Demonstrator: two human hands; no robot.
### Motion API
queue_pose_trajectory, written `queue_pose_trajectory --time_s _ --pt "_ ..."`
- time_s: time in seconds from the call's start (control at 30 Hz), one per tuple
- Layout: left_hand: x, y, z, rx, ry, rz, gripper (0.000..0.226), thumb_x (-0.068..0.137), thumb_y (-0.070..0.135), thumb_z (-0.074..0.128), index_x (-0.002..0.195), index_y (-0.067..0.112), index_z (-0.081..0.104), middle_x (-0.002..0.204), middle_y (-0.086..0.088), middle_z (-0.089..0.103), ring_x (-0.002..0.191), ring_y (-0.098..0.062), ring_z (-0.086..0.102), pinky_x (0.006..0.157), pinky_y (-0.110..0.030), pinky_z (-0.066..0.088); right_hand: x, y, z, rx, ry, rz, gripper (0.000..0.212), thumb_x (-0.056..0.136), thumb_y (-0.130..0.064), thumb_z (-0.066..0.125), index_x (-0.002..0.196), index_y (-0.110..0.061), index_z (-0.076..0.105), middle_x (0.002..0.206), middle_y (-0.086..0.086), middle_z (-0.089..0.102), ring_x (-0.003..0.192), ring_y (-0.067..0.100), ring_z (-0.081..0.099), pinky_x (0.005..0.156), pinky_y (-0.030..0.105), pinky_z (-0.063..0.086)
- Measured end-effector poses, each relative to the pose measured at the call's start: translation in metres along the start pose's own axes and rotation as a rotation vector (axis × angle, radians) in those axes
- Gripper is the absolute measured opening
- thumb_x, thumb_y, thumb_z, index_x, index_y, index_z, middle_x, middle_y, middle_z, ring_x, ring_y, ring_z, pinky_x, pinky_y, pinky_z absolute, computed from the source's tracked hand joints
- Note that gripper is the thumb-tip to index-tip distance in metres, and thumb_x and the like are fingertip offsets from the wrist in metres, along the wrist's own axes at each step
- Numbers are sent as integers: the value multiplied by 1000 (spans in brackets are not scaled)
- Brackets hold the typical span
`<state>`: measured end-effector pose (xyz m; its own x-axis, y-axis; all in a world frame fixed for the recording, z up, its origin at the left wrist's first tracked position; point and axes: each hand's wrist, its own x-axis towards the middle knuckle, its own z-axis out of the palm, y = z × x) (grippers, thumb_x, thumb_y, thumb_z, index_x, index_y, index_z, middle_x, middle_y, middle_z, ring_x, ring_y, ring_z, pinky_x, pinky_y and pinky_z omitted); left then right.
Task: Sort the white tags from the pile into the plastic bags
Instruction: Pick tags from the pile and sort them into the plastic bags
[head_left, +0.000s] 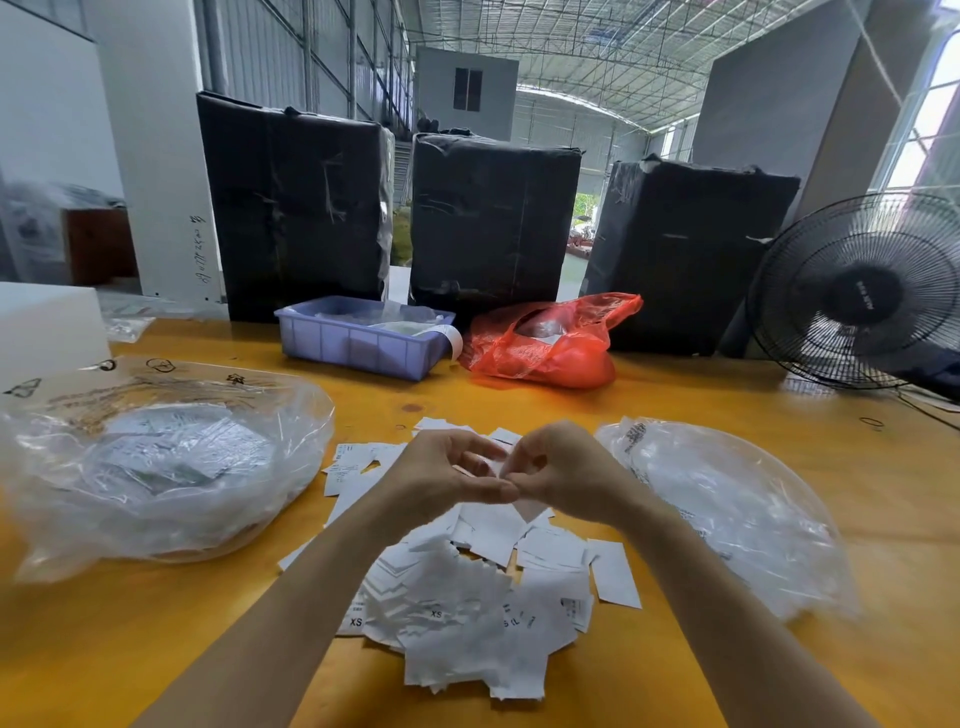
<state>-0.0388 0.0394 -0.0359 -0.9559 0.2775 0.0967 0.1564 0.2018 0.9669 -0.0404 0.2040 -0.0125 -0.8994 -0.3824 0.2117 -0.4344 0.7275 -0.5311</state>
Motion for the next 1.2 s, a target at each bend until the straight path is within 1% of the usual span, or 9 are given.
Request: queue_pose_trajectory --time_s 0.13,0.2,0.3,0.37,0.43,0.57,0.93,1.07,1.2 --pt "1 -2 1 -74 139 19 8 74 10 78 80 10 74 70 -3 69 62 -7 58 57 -12 47 -1 3 -8 82 0 13 16 83 -19 72 93 -6 74 90 5 72 72 8 62 66 24 51" --pt "3 -3 0 -102 203 -12 3 76 13 77 75 13 73 70 0 69 64 -8 57 60 -15 47 -1 7 -16 155 158 41 19 83 -12 70 101 -4 71 99 3 71 77 5 64 69 16 52" --pt "3 -4 0 -136 193 -71 4 80 17 74 77 15 72 77 0 72 73 -10 65 70 -22 47 -1 10 -22 563 424 120 41 78 2 71 115 -9 59 103 13 66 88 21 67 68 24 58" --pt "2 -3 2 -167 160 -66 6 83 17 71 80 12 72 83 -2 74 75 -10 69 71 -21 48 -1 6 -21 912 433 197 55 75 6 72 119 -14 47 101 16 63 87 24 68 64 25 58" --pt "1 -1 5 -182 150 -55 7 82 16 71 80 9 72 84 -4 75 72 -9 70 71 -22 48 0 2 -18 1087 391 219 42 74 8 71 111 -4 53 94 15 66 78 21 71 61 24 57" --pt "0 2 6 -190 143 -54 7 80 15 73 78 8 72 82 -6 75 70 -10 69 74 -25 48 0 -3 -9 972 359 131 12 76 -2 73 86 -7 68 73 5 71 66 12 69 59 19 55" --pt "-2 7 4 -198 99 -66 5 78 16 74 75 12 72 83 -7 75 71 -11 69 75 -27 49 1 -3 -7 747 370 21 16 75 1 74 79 -13 68 65 -8 70 64 5 69 56 14 52" --pt "-2 8 2 -248 98 -99 6 80 16 72 80 10 71 83 -5 75 70 -10 70 69 -25 48 0 -3 -7 738 323 23 12 76 2 73 82 -7 68 71 -3 70 63 6 69 55 13 51" --pt "-3 8 -1 -238 116 -103 6 80 16 72 79 10 71 82 -5 75 68 -10 70 64 -21 48 0 -2 -11 853 448 52 13 77 -1 73 88 -5 67 78 7 70 64 9 69 55 13 50"
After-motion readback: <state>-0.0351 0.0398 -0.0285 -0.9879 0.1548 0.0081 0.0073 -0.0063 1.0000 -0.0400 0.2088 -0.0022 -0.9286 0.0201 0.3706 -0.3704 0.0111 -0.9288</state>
